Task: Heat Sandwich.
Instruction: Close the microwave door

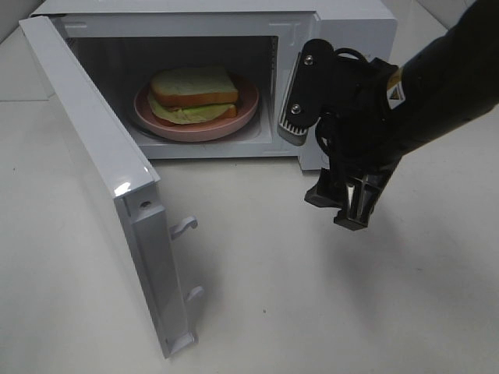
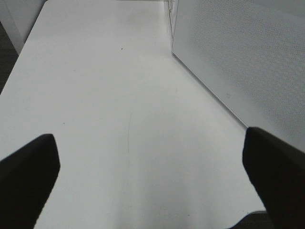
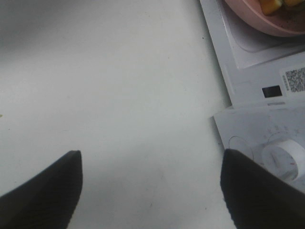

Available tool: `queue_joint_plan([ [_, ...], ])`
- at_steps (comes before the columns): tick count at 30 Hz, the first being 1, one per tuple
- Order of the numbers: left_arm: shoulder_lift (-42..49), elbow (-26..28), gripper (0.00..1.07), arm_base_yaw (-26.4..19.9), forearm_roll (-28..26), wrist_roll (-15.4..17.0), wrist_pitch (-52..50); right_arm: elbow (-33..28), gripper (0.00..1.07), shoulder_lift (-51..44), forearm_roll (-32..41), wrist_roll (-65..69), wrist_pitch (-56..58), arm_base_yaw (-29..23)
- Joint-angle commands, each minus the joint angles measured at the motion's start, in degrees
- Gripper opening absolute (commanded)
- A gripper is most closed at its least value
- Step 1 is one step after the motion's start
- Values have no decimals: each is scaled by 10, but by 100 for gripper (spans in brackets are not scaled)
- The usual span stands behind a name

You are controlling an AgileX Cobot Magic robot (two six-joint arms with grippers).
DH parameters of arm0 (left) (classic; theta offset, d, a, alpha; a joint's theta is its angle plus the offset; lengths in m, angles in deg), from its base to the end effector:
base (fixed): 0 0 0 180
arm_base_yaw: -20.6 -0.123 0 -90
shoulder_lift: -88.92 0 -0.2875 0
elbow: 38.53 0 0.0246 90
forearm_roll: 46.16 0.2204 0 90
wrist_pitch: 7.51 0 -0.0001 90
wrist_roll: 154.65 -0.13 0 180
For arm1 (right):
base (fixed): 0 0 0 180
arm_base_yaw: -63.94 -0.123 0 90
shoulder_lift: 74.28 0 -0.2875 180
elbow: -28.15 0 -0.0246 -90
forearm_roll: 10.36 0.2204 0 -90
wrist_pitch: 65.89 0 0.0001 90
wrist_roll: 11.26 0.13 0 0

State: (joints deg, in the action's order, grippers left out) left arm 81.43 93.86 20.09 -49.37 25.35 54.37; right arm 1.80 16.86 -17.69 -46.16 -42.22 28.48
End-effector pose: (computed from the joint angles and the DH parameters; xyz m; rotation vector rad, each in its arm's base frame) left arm -0.0026 -0.0064 0.2478 -0.0051 2.0410 -0.0614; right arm 0.2435 0.1653 0.2296 -1.5166 1.9398 -0.1099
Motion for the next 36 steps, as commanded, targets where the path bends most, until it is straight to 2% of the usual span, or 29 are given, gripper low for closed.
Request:
queue_joint_plan([
  [1,10,-1,100,-1,-3,5,-5,-25,76,-34,-1,32,-2,1],
  [16,10,-1,100,-1,-3,5,-5,-140,76,-199,0,119,44,1],
  [23,10,-1,100,-1,-3,5,-5,-150,76,-260,0,175,86,1],
  [36,10,-1,100,-1,-3,5,-5,-150,76,-354,0,274,253,1],
])
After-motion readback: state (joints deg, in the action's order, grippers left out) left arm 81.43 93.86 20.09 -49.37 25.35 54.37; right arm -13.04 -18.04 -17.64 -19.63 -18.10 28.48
